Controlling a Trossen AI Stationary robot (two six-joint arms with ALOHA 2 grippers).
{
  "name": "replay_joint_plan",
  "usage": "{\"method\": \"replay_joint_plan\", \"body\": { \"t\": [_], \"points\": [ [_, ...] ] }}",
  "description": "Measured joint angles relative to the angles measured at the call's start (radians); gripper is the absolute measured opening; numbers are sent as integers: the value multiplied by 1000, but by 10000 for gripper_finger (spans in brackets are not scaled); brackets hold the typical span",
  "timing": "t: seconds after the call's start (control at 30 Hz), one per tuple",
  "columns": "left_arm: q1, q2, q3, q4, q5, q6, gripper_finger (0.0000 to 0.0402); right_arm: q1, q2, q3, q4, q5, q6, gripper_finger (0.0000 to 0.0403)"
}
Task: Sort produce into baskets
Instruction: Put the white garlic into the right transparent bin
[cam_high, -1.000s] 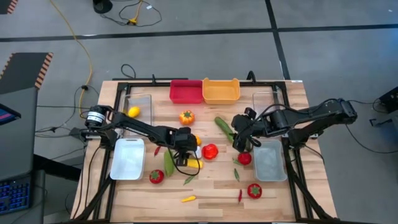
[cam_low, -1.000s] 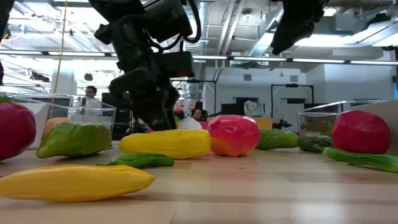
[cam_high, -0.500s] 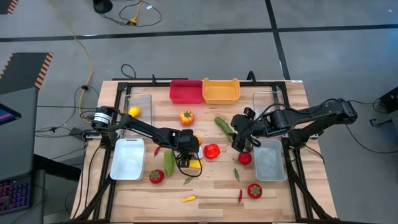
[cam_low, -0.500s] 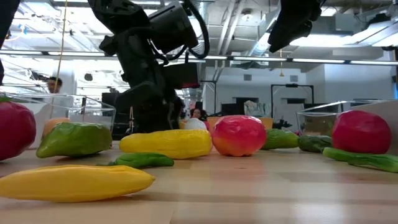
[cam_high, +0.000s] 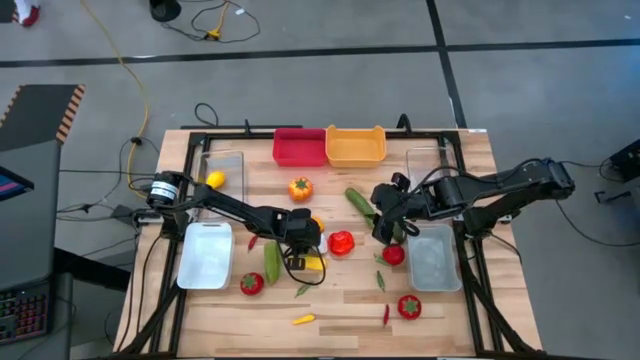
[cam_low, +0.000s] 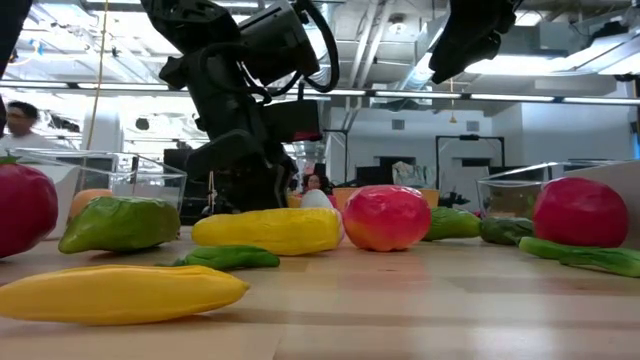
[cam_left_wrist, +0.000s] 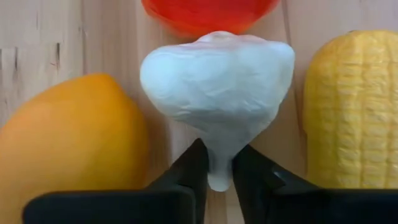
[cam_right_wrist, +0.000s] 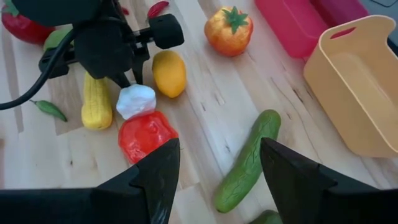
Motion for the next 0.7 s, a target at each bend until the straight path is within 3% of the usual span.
{"method": "replay_joint_plan", "body": {
  "t": [0.17,0.7],
  "points": [
    [1,-17,-1,-7,-2,3,30,0,0,0,1,0,0,249],
    [40,-142,74,-37,-2,64,30,0,0,0,6,-1,4,249]
  ]
}}
